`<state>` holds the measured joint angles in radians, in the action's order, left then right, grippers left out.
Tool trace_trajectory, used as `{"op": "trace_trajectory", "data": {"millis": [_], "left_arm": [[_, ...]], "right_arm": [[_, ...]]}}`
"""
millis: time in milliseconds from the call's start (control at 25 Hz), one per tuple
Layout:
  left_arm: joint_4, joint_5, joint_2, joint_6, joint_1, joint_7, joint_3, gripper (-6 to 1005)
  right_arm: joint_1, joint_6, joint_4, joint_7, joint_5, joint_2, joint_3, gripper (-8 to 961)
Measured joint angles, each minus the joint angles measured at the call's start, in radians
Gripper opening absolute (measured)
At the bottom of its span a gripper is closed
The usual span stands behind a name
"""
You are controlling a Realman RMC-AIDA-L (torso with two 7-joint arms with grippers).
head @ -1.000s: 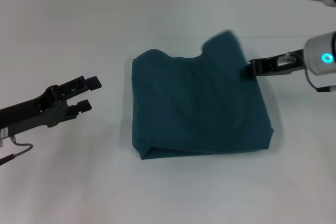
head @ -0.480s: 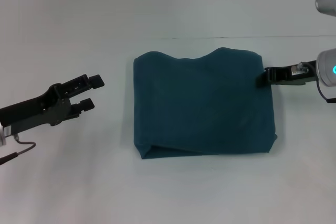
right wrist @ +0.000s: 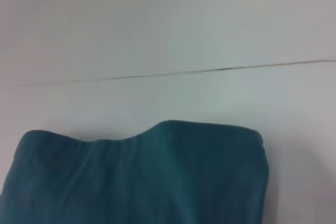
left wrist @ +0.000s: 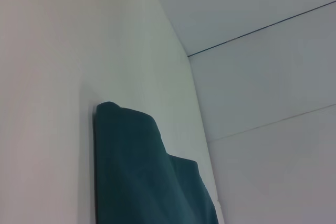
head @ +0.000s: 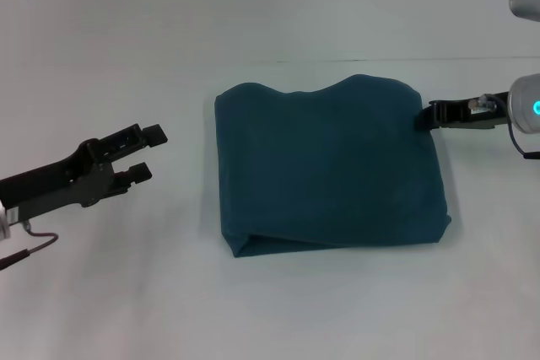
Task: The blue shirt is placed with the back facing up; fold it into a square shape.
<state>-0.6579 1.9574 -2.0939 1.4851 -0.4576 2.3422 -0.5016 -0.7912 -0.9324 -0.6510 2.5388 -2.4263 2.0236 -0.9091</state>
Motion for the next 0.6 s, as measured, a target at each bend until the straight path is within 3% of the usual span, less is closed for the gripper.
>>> {"op": "trace_trajectory", "data": {"millis": [240,560,600], "left_arm": [[0.001,0.000,0.000,-0.001,0.000,0.000,0.000,949],[0.001,-0.009,-0.001,0.001,0.000,0.000,0.001,949],[0.001,-0.013,-0.001,0.003,0.000,0.000,0.002,949]], "right_arm": [[-0.029,0.110,0.041,0.004,-0.002,0.007,-0.008,181],[-0.096,0.312,0.141,0.057,-0.066,-0.008,-0.005,514],[-0.096,0.310,0.133,0.061,-0.067,-0.009,-0.001,514]]}}
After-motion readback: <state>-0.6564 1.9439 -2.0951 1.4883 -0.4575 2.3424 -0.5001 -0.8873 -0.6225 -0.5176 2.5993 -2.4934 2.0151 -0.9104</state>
